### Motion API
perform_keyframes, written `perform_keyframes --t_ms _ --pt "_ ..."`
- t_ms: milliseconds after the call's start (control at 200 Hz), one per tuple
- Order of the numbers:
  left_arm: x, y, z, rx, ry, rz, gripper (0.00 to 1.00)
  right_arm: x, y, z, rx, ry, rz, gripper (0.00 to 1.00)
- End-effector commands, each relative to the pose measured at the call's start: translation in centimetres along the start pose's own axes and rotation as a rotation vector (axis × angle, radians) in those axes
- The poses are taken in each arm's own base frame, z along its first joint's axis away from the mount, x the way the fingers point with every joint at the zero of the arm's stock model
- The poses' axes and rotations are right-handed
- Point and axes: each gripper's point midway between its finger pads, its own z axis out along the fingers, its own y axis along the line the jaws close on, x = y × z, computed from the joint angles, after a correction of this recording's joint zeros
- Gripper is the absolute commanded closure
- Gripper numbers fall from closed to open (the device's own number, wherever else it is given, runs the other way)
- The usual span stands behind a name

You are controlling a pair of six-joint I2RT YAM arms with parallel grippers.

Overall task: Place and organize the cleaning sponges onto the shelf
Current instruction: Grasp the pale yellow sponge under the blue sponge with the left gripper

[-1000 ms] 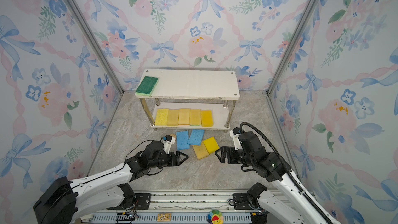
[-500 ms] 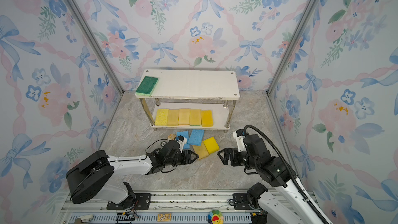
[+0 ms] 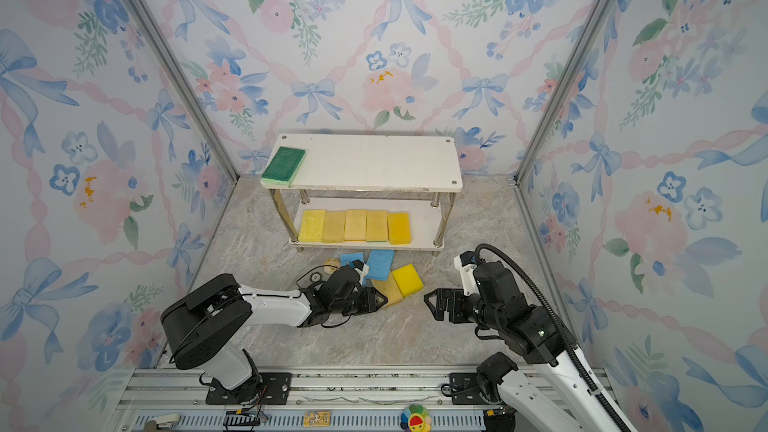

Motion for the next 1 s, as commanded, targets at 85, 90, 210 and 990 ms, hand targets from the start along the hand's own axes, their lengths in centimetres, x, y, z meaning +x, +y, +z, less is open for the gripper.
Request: perform_keyframes --t_ms 85,90,210,990 --pt "0.0 0.0 0.8 -0.004 0.007 0.002 0.64 0.2 -0.6 -0.3 0.023 0.001 0.003 0.03" --pt "-0.1 0.0 0.8 -0.004 0.006 0.003 0.64 0.2 -0.6 -0.3 0.023 0.002 0.003 0.03" --pt "0.0 0.0 0.9 -0.004 0.009 0.002 0.7 0.1 -0.5 -0.4 0.022 -0.001 0.001 0.03" --pt "5.5 -2.9 -3.1 0.086 0.223 0.097 0.99 0.8 -1.3 0.8 0.057 0.048 0.037 0.03"
